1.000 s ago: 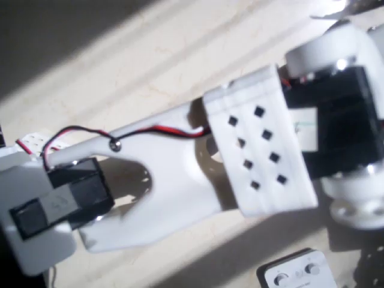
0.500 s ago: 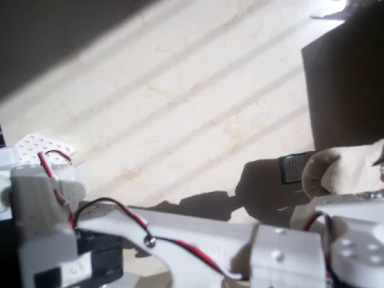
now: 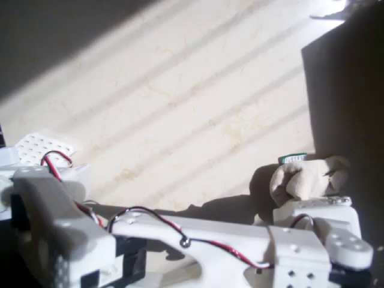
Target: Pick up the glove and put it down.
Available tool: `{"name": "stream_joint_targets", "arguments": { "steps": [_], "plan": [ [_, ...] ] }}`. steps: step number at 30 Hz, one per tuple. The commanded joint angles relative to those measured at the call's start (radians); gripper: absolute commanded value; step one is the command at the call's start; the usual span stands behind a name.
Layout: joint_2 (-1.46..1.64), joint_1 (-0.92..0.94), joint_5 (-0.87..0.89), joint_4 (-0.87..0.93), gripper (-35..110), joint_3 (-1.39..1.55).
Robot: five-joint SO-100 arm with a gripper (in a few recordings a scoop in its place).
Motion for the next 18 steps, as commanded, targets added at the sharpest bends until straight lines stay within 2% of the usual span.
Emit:
{"name": "stream_joint_targets", "arguments": {
  "steps": [1,14,18],
  "plan": [
    [-0.008,0.014,-0.008,-0.035,0,-0.005],
    [-0.041,0.012,-0.009,-0.025,1,-0.017],
    [-0.003,0.0,-0.02,-0.021,8,-0.015]
  ]
}}
